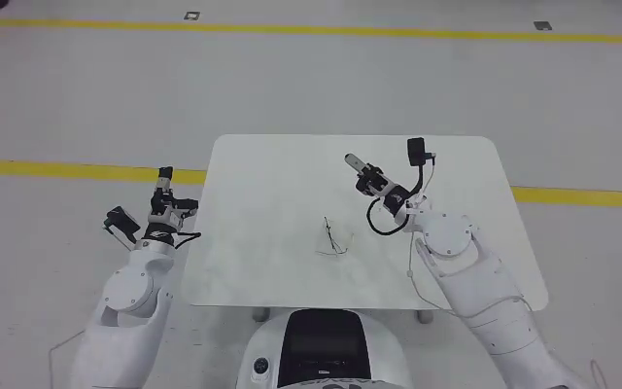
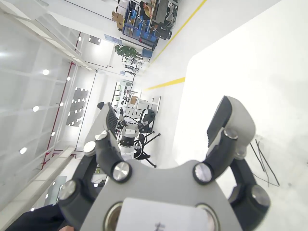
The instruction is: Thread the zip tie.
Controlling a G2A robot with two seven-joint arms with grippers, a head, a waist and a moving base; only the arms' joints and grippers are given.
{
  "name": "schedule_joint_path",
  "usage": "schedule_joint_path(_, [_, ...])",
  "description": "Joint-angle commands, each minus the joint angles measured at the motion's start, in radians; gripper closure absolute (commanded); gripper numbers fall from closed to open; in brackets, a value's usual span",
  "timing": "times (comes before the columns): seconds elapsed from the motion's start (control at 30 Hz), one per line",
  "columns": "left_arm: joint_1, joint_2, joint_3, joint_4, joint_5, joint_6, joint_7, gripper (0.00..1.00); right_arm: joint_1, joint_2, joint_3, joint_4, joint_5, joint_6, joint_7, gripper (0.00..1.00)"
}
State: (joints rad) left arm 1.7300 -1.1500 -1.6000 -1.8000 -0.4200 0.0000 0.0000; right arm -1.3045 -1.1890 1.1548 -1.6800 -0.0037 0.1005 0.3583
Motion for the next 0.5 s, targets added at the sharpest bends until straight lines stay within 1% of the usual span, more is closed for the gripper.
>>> schedule_joint_path(0.0, [0.0,0.0,0.0,0.0,0.0,0.0,0.0,0.0,0.027,0.003,-0.031,-0.001,-0.07,-0.04,0.089,0.0])
schedule_joint_path(0.07, [0.0,0.0,0.0,0.0,0.0,0.0,0.0,0.0,0.073,0.003,-0.048,0.04,-0.093,-0.064,0.178,0.0])
schedule_joint_path(0.1, [0.0,0.0,0.0,0.0,0.0,0.0,0.0,0.0,0.096,0.003,-0.057,0.059,-0.122,-0.077,0.198,0.0])
schedule_joint_path(0.17, [0.0,0.0,0.0,0.0,0.0,0.0,0.0,0.0,0.141,0.001,-0.09,0.101,-0.156,-0.091,0.28,0.0])
schedule_joint_path(0.2, [0.0,0.0,0.0,0.0,0.0,0.0,0.0,0.0,0.166,-0.001,-0.107,0.129,-0.169,-0.096,0.31,0.0])
schedule_joint_path(0.27, [0.0,0.0,0.0,0.0,0.0,0.0,0.0,0.0,0.204,-0.005,-0.14,0.162,-0.199,-0.107,0.371,0.0])
schedule_joint_path(0.3, [0.0,0.0,0.0,0.0,0.0,0.0,0.0,0.0,0.224,-0.007,-0.156,0.179,-0.221,-0.118,0.384,0.0])
schedule_joint_path(0.37, [0.0,0.0,0.0,0.0,0.0,0.0,0.0,0.0,0.243,-0.009,-0.18,0.196,-0.276,-0.136,0.392,0.0])
schedule_joint_path(0.47, [0.0,0.0,0.0,0.0,0.0,0.0,0.0,0.0,0.243,-0.009,-0.18,0.196,-0.276,-0.136,0.392,0.0])
